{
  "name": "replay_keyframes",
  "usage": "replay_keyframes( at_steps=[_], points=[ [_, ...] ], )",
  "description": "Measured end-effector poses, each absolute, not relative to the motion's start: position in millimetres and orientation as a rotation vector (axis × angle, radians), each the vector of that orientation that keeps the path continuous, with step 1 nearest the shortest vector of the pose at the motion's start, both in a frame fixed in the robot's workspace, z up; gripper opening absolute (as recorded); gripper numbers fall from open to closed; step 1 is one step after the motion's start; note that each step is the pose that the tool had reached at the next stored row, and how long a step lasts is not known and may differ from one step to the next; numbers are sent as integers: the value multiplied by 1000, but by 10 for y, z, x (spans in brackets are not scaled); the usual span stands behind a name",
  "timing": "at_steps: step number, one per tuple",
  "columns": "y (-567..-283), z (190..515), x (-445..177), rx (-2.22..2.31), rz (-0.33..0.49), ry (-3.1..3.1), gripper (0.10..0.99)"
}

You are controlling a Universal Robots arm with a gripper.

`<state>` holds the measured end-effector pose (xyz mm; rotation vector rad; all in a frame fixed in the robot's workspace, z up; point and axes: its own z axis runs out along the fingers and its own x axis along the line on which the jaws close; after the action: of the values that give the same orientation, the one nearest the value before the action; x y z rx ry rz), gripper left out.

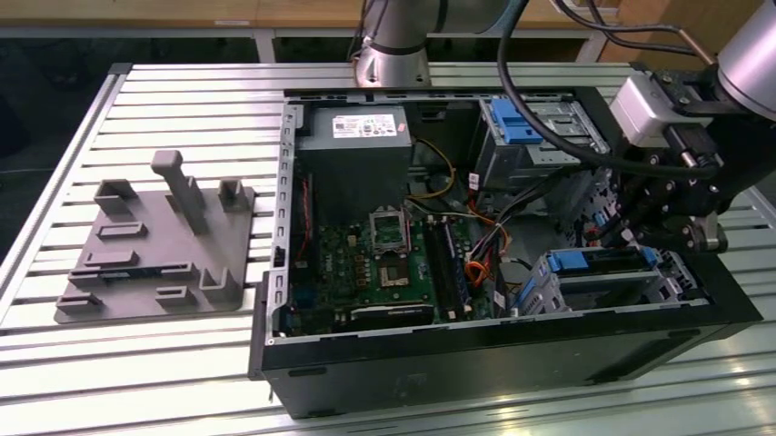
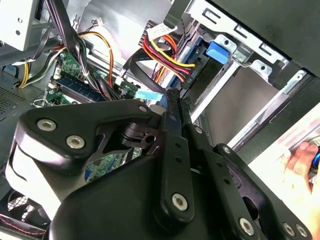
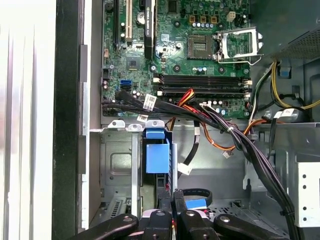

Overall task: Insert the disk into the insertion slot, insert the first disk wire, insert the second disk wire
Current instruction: 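Insert the second disk wire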

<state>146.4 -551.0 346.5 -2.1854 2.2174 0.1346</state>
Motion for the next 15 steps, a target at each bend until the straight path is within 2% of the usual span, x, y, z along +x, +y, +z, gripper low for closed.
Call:
replay_keyframes(
  at_steps=[15],
  points=[
    [-5529,3434,1465,-2175,136,2228,141]
  ],
)
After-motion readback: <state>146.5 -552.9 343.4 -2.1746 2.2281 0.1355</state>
